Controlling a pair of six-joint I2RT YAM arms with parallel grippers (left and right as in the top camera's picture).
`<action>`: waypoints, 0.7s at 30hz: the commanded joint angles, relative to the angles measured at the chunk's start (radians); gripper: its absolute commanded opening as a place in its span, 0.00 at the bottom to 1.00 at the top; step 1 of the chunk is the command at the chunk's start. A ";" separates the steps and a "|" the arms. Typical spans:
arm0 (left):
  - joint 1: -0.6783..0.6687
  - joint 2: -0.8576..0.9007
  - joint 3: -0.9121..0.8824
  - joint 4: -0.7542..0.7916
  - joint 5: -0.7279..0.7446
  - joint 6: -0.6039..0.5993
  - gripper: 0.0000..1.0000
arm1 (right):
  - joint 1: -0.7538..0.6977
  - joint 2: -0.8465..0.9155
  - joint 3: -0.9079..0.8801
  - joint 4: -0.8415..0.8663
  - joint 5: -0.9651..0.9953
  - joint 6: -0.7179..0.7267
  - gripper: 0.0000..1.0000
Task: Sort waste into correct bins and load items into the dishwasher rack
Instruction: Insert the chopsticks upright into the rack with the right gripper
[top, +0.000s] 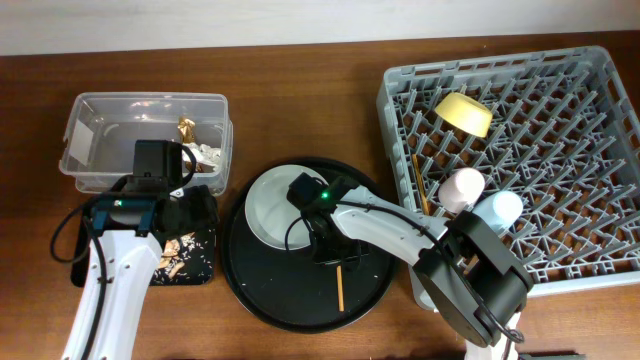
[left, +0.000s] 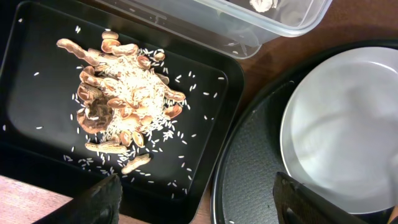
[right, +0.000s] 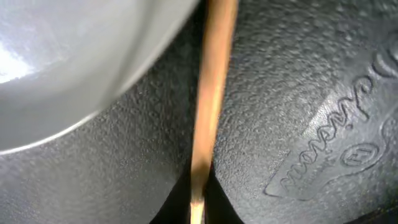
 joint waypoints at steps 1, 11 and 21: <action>0.005 -0.017 0.003 -0.001 -0.001 -0.010 0.77 | -0.002 -0.006 -0.003 -0.006 0.013 0.007 0.04; 0.005 -0.017 0.003 -0.002 0.000 -0.010 0.77 | -0.557 -0.488 0.066 -0.282 0.066 -0.457 0.04; 0.005 -0.017 0.003 -0.001 0.000 -0.010 0.77 | -0.622 -0.348 0.051 -0.276 0.005 -0.556 0.17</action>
